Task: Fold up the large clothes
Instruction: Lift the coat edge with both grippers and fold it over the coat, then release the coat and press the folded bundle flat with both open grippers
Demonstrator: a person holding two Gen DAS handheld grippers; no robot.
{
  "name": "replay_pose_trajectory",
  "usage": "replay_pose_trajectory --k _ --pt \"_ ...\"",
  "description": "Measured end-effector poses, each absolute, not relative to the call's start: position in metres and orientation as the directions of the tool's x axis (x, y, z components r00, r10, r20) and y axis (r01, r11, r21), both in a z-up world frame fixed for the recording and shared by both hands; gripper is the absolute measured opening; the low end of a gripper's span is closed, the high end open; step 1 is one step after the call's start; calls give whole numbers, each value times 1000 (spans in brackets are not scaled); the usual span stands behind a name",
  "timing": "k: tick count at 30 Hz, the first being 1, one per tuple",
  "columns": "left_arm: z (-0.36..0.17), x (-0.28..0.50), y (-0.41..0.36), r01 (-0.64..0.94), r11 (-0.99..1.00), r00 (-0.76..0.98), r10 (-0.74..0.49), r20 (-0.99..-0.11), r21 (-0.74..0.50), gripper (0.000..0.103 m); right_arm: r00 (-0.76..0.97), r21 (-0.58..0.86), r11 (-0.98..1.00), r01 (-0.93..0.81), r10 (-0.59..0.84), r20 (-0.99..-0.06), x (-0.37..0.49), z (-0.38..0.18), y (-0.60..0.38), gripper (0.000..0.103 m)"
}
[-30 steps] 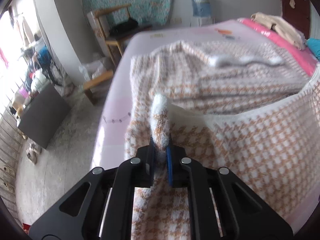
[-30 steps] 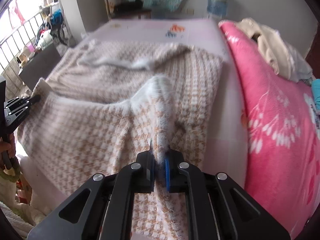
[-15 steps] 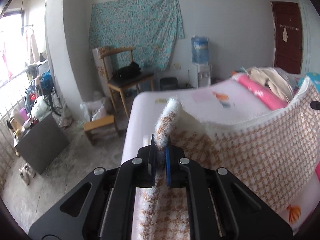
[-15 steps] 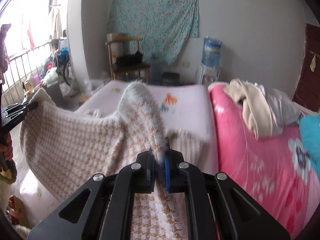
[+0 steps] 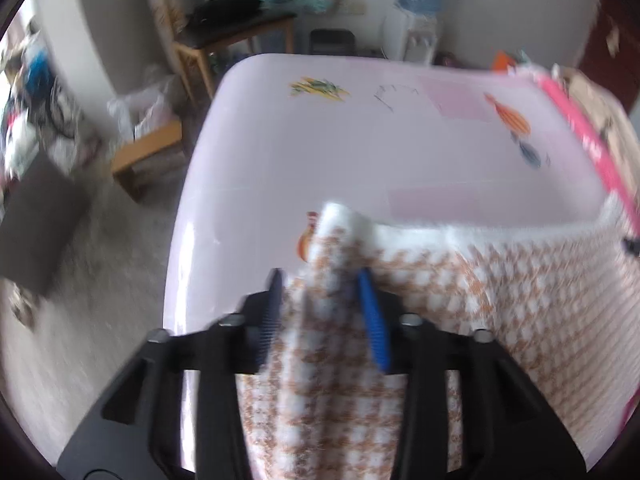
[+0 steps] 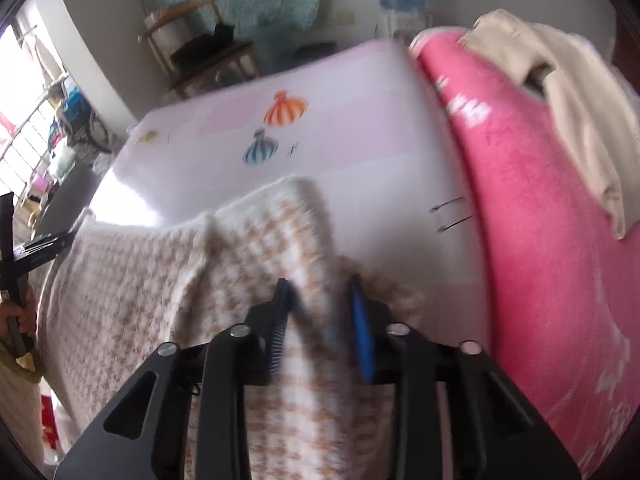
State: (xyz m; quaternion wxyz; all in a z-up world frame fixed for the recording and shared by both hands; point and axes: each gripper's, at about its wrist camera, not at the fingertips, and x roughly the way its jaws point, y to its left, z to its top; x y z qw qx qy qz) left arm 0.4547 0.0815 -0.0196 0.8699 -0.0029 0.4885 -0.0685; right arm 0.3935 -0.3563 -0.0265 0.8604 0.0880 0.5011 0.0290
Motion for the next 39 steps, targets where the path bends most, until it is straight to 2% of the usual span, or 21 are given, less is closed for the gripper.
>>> replay_pose_trajectory --k 3,5,8,10,12,16,20,23,26,31,35,37,39 --pt "9 440 97 114 981 588 -196 -785 -160 49 566 172 985 31 124 -815 380 -2 -357 35" --pt "26 435 91 178 960 613 -278 -739 -214 52 576 201 979 -23 177 -798 381 8 -343 35" --pt "17 447 65 246 919 510 -393 -765 -308 53 518 248 963 -105 265 -813 400 -6 -314 35" --pt "0 455 50 243 915 447 -400 -800 -322 53 474 291 949 -121 313 -823 412 -21 -303 35" --pt "-25 465 47 197 926 415 -377 -828 -323 56 429 340 938 -76 338 -838 425 -42 -306 35" --pt "-28 462 86 102 880 439 -458 -773 -464 55 454 420 905 62 349 -820 426 -48 -352 33" --pt "-1 444 105 75 922 511 -363 -779 -380 55 509 288 946 150 176 -842 402 -23 -376 34" --pt "30 411 98 157 931 566 -359 -742 -331 56 539 272 958 94 180 -823 367 1 -357 34" --pt "48 357 73 284 928 578 -367 -729 -241 63 545 225 974 -28 204 -813 316 15 -315 35" --pt "18 275 37 384 921 550 -289 -784 -70 67 531 117 986 -121 164 -831 238 4 -262 36" --pt "-25 261 58 302 952 508 -210 -835 -56 68 478 88 996 -22 88 -874 210 -32 -272 36" --pt "-35 264 76 292 949 519 -264 -813 -121 68 459 134 991 -6 121 -880 209 -49 -279 36" --pt "-29 263 82 279 951 515 -265 -815 -133 68 463 157 987 18 131 -877 207 -44 -284 36"
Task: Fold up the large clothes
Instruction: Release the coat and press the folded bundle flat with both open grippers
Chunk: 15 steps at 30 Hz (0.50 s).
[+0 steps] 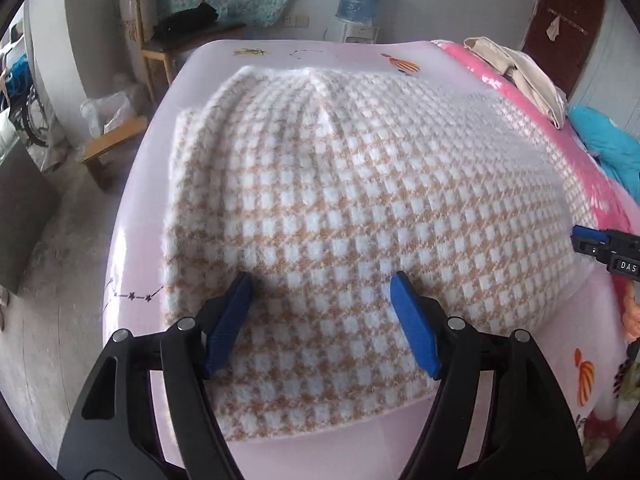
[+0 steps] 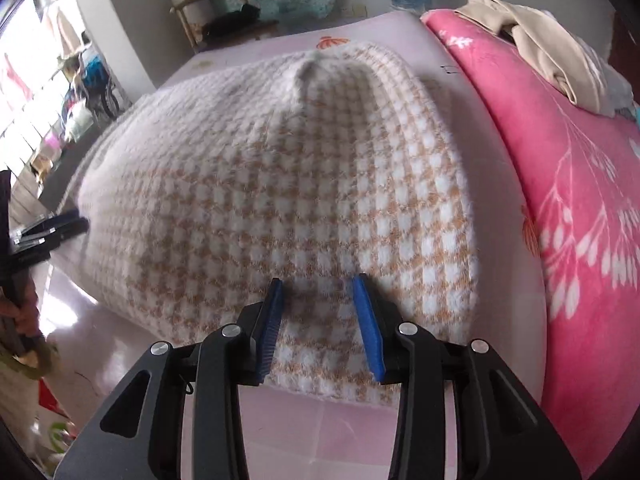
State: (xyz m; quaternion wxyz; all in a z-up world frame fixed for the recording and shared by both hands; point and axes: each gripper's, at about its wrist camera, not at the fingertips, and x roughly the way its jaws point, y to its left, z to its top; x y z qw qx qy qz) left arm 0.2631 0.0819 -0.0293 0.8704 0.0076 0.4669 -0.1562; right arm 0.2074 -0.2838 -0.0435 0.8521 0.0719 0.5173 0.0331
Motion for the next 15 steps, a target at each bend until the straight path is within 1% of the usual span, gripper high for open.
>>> replay_pose_trajectory --k 3,4,6,7,9,10,12,13,15 --pt "-9 251 88 268 951 534 -280 -798 -155 68 496 143 990 0 124 -859 200 -24 -273 36" --pt "1 242 85 294 944 556 -298 -776 -153 68 513 137 990 -18 127 -849 197 -17 -264 36" --pt "5 232 70 332 932 573 -322 -754 -146 71 547 133 988 -74 152 -823 191 -7 -237 37" --pt "3 229 62 339 931 573 -320 -755 -137 71 555 133 986 -104 168 -815 191 -7 -224 40" --pt "-9 230 39 341 934 556 -291 -778 -105 71 564 87 984 -156 162 -810 194 -14 -192 40" --pt "-21 232 30 326 943 545 -249 -801 -71 71 566 67 982 -176 156 -810 195 -20 -180 41" --pt "-37 235 23 291 955 534 -207 -819 -52 74 565 -31 980 -195 87 -820 200 -44 -160 45" --pt "-39 234 26 282 958 545 -207 -812 -56 74 573 -43 980 -193 77 -816 201 -48 -159 46" --pt "-32 231 28 275 960 546 -195 -815 -45 74 553 4 986 -164 96 -828 203 -41 -166 46"
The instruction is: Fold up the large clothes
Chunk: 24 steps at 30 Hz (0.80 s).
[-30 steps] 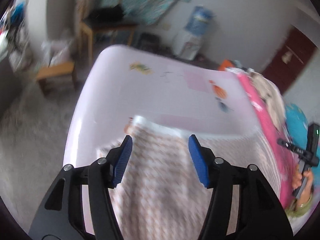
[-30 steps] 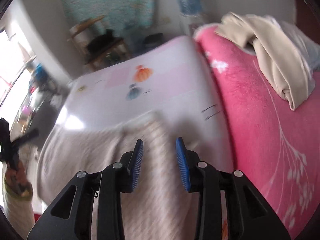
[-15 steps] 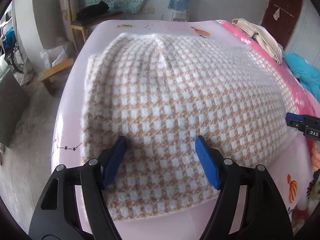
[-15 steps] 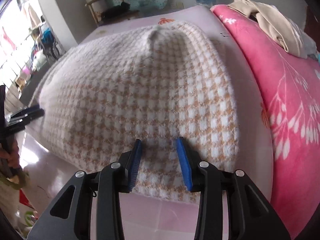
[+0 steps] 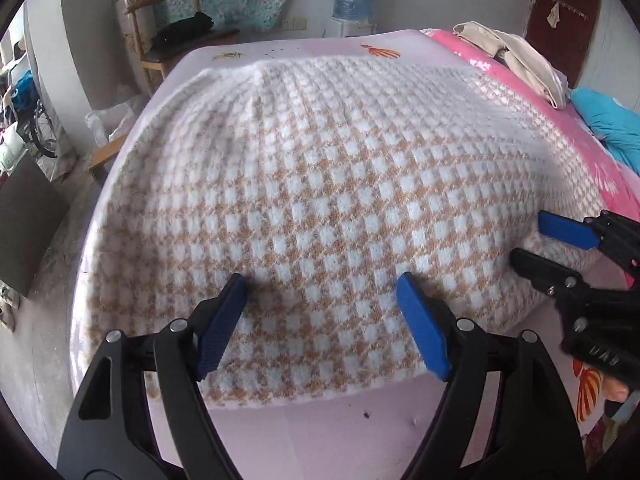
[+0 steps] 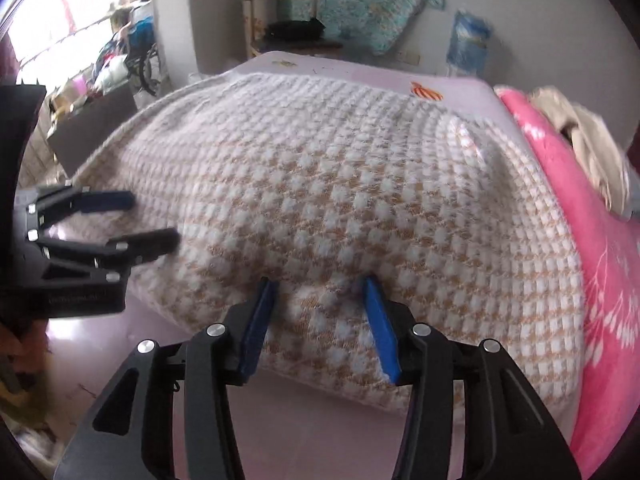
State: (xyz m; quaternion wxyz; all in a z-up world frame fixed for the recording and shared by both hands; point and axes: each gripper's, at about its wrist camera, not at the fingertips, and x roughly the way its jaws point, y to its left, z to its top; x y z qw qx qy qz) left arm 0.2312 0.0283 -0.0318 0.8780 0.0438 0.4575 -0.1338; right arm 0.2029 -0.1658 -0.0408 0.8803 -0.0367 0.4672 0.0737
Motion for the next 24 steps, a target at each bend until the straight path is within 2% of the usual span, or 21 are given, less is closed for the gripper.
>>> replay_pose_trajectory --k 2,5,8,9,11,14,17,19,21,24 --pt "-20 223 40 266 962 567 -207 -797 -60 74 562 10 989 -146 91 -822 197 -28 -175 46" --pt "-10 217 66 203 977 608 -178 -774 -65 75 613 -66 996 -67 -11 -790 174 -10 -202 48" --pt "-26 223 99 120 985 571 -173 -802 -126 75 582 -78 995 55 -96 -807 167 -21 -239 48" --pt "-31 224 107 125 977 564 -214 -798 -173 75 558 -55 995 87 -94 -824 171 -31 -254 48" --pt "-29 222 108 135 973 571 -232 -788 -189 75 522 68 990 120 -4 -853 173 -46 -274 48" --pt "-12 212 110 163 966 591 -260 -764 -202 75 550 116 988 104 40 -834 162 -29 -273 49" --pt "12 190 107 188 956 633 -293 -717 -225 76 593 162 984 69 91 -800 143 -11 -268 56" --pt "30 170 101 205 948 664 -318 -677 -244 83 627 172 984 44 107 -772 125 1 -260 67" --pt "45 153 92 223 943 686 -331 -647 -247 87 647 171 985 16 121 -753 110 10 -252 68" --pt "63 132 77 224 948 706 -317 -633 -226 91 681 155 988 -17 125 -722 92 29 -240 80"
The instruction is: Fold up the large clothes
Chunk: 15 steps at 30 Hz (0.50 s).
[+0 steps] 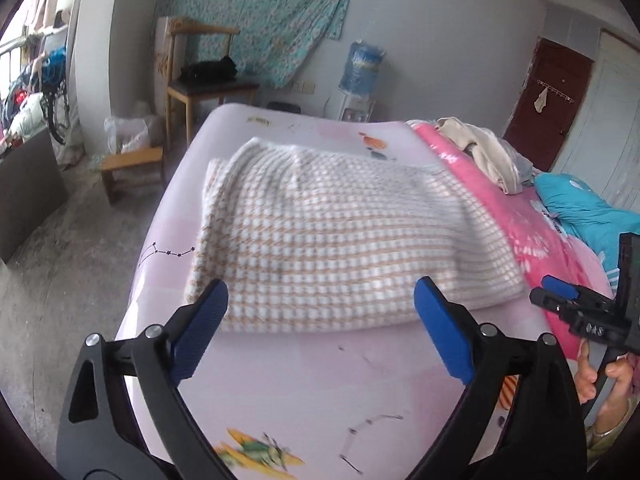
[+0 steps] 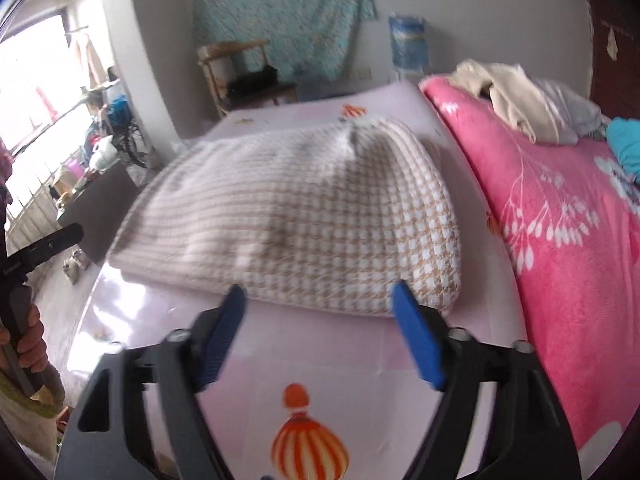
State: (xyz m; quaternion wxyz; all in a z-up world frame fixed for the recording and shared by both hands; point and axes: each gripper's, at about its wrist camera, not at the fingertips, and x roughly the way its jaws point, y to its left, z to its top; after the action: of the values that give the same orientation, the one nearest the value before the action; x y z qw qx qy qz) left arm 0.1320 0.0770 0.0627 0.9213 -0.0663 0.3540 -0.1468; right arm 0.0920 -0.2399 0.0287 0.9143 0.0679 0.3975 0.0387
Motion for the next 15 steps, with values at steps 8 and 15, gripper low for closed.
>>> replay_pose_trajectory --k 8,15 --pt "101 91 48 216 963 764 -271 -586 -163 95 794 53 998 -29 56 -605 51 71 -218 97" --pt "116 79 27 124 990 797 -139 -588 -66 95 838 17 1000 3 7 -545 37 89 -212 97"
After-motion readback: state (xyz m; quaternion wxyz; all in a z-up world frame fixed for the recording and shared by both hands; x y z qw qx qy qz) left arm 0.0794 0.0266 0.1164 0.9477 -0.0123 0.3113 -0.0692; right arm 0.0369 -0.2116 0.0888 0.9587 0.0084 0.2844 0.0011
